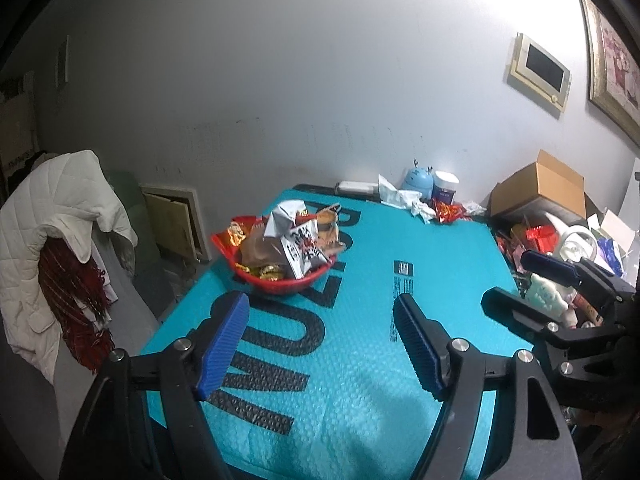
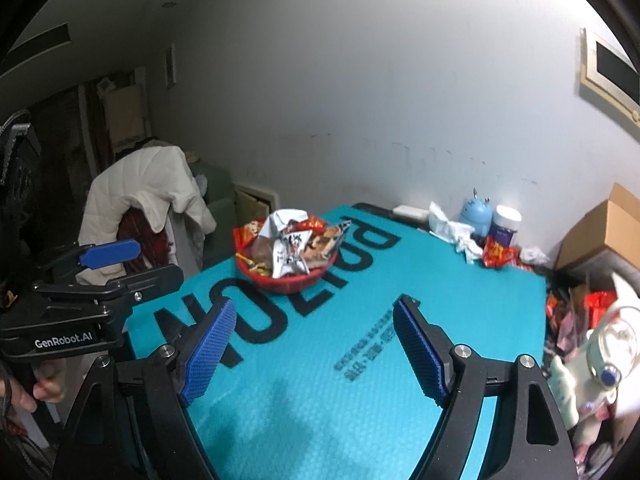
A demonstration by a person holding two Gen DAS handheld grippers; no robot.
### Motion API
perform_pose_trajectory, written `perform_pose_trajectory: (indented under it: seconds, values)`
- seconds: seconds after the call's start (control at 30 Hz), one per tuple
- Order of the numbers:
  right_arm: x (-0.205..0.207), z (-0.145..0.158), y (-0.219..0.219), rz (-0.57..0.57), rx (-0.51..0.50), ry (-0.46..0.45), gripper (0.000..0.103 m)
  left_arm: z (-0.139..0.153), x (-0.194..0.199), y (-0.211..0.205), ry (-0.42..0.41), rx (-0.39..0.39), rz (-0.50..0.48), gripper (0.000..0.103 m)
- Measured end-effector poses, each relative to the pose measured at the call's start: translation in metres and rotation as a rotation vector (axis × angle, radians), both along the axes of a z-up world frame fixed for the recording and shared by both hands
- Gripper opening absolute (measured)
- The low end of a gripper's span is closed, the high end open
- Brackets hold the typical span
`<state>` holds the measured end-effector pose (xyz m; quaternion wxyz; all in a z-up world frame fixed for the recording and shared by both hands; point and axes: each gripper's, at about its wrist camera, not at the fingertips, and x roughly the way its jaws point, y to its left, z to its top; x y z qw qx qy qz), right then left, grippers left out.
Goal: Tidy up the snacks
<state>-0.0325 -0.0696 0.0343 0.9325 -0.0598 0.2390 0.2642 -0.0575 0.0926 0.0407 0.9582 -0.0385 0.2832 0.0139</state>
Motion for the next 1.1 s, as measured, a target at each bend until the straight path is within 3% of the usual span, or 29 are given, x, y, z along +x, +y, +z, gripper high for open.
perform_pose_trajectory:
  seconds: [0.57, 1.1]
  values:
    - [-0.004, -0.009, 0.0, 0.002, -0.01, 0.018, 0.082, -0.011, -0.003, 0.005, 0.02, -0.05, 0.009, 0.074]
    - [-0.004, -0.015, -0.003, 0.0, -0.001, 0.027, 0.082, -0.013, -0.009, -0.003, 0.004, -0.017, 0.01, 0.074]
